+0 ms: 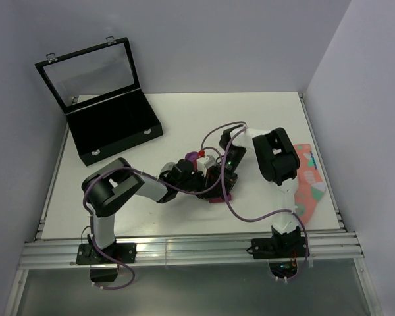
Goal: Roll the socks
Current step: Roll the sock at the center of the board.
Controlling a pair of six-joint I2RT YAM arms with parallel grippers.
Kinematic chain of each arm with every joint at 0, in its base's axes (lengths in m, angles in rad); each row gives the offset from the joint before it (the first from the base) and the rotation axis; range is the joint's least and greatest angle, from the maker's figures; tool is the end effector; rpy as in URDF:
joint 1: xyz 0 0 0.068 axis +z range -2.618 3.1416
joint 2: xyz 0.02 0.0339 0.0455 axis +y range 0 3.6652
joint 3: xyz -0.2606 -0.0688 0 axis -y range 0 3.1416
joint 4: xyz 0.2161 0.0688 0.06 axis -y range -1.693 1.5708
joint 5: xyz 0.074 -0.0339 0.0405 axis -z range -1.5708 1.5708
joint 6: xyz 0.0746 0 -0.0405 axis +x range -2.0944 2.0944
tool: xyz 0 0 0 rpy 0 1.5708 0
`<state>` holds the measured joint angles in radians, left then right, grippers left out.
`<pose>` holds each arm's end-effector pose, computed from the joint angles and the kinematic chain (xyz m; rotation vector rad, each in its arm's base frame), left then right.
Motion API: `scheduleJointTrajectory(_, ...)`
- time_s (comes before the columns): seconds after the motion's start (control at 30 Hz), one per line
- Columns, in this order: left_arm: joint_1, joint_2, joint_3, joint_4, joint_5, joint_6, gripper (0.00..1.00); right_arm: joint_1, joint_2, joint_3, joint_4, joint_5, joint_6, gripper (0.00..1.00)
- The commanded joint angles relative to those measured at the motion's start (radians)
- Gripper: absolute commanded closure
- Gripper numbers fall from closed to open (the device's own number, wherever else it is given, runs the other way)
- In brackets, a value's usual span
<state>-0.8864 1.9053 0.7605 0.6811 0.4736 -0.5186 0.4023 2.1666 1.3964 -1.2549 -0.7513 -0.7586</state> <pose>0.2108 -0.3121 0.1249 0.7376 2.1398 -1.3062 0.2623 0.1670 0.1063 1.2345 -2.3169 -1.1218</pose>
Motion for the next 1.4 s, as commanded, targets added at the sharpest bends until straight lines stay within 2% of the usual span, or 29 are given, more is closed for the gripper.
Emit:
scheduleJointTrajectory(0.0,-0.020,0.064,-0.039,-0.091,-0.010,-0.034,1.00,-0.017,-0.057,-0.007,0.152,-0.026,0.013,0.71)
scheduleJointTrajectory(0.3,-0.020,0.072,-0.049,-0.138,-0.033,-0.055,1.00,-0.105,-0.143,0.033,0.114,-0.091,0.016,0.63)
scheduleJointTrajectory(0.53,-0.022,0.064,-0.047,-0.153,-0.038,-0.061,1.00,-0.206,-0.171,0.062,0.248,-0.045,0.171,0.58)
scheduleJointTrajectory(0.8,-0.022,0.057,-0.047,-0.163,-0.038,-0.061,1.00,-0.211,-0.126,0.061,0.354,0.038,0.300,0.53)
scheduleJointTrajectory(1.07,-0.022,0.064,-0.036,-0.166,-0.032,-0.061,1.00,-0.204,-0.051,0.105,0.339,0.052,0.315,0.50)
scheduleJointTrajectory(1.37,-0.022,0.069,-0.024,-0.184,-0.033,-0.055,1.00,-0.171,-0.037,0.070,0.338,0.043,0.314,0.48)
